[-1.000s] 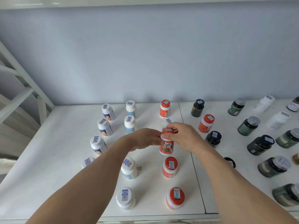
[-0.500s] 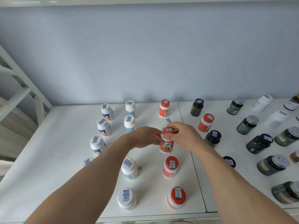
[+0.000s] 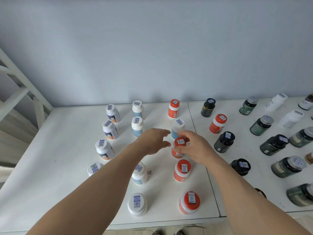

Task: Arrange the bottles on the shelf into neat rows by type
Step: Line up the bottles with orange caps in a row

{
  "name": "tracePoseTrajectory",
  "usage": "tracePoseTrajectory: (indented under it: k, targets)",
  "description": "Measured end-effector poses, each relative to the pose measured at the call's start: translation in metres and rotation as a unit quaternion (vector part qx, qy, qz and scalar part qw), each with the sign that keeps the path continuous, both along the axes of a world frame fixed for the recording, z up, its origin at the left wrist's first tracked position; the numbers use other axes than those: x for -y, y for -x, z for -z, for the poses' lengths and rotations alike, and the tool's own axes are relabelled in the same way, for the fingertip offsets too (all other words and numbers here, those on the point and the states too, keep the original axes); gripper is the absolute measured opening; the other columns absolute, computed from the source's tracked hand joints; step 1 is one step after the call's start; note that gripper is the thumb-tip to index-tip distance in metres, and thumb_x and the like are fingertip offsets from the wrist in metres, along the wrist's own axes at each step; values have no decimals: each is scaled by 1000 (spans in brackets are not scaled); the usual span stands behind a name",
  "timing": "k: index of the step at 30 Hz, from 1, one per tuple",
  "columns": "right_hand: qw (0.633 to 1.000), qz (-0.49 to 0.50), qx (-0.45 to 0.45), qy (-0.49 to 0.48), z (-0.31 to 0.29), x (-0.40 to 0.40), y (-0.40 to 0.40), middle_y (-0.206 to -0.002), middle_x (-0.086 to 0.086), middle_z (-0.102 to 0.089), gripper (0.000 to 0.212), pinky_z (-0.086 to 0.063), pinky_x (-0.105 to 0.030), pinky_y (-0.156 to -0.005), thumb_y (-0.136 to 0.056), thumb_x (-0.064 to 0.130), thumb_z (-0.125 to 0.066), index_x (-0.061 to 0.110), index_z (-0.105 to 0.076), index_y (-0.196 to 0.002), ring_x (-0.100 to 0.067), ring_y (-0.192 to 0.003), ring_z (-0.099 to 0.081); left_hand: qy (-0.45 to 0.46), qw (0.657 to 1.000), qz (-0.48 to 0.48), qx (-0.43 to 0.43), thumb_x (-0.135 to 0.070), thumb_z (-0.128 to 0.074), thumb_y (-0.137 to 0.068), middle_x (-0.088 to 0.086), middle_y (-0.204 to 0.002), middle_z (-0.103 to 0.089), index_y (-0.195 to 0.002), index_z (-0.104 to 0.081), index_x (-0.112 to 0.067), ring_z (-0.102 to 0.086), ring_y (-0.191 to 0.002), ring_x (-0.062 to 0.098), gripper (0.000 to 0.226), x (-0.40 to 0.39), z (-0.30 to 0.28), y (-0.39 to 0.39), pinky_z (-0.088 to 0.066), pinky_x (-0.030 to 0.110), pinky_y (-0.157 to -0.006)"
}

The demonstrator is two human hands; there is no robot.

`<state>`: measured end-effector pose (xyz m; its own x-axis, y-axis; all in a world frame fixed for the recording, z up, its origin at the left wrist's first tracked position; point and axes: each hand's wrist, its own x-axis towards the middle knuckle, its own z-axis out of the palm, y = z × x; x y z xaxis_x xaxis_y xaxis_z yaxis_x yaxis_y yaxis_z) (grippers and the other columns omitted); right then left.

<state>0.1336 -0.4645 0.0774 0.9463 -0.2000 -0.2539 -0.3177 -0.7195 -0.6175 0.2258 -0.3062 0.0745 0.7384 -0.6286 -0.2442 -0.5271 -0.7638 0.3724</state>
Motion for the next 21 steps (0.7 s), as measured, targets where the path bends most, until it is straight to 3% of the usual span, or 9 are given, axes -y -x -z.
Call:
tracePoseTrajectory:
  k: [6,9,13,16,21]
  targets:
    - [996,58,57,-39,-12,14,-13,-137,5,-53,51,-43,-30,-90,-87,45,-63,28,-48,-132,-14,-121,-52,20,1000,-7,5,-38,-61,-93,-3,-138,-57,-143,-45,-22,-54,-123,20,54,-1,-3,-13,-46,34,-103]
    - [996,55,62,-29,-21,22,-30,-144,4,-46,53,-41,-32,-96,-91,39,-60,29,-41,-139,-16,-129,-46,24,999,-20,-8,-37,-60,-93,-2,-138,-57,-143,-44,-21,-55,-123,21,55,2,-3,-17,-46,34,-103]
    - [999,-34,1,-9,-25,29,-53,-153,5,-34,61,-38,-39,-105,-92,29,-61,33,-31,-145,-22,-137,-37,32,998,-44,-38,-38,-61,-92,-2,-139,-56,-143,-44,-21,-56,-123,20,56,9,0,-28,-46,33,-104]
    - [997,-64,-36,-25,-16,33,-63,-152,4,-36,62,-38,-40,-105,-91,25,-62,33,-32,-145,-21,-137,-38,28,996,-59,-62,-38,-61,-92,-2,-139,-56,-143,-44,-21,-56,-122,20,56,13,4,-34,-46,33,-104]
    - [997,-59,-15,-47,-12,45,-74,-146,4,-44,59,-40,-38,-104,-91,28,-62,31,-35,-144,-19,-129,-46,43,989,-84,-117,-39,-64,-90,-3,-139,-56,-142,-45,-23,-56,-123,16,58,22,7,-45,-44,29,-105]
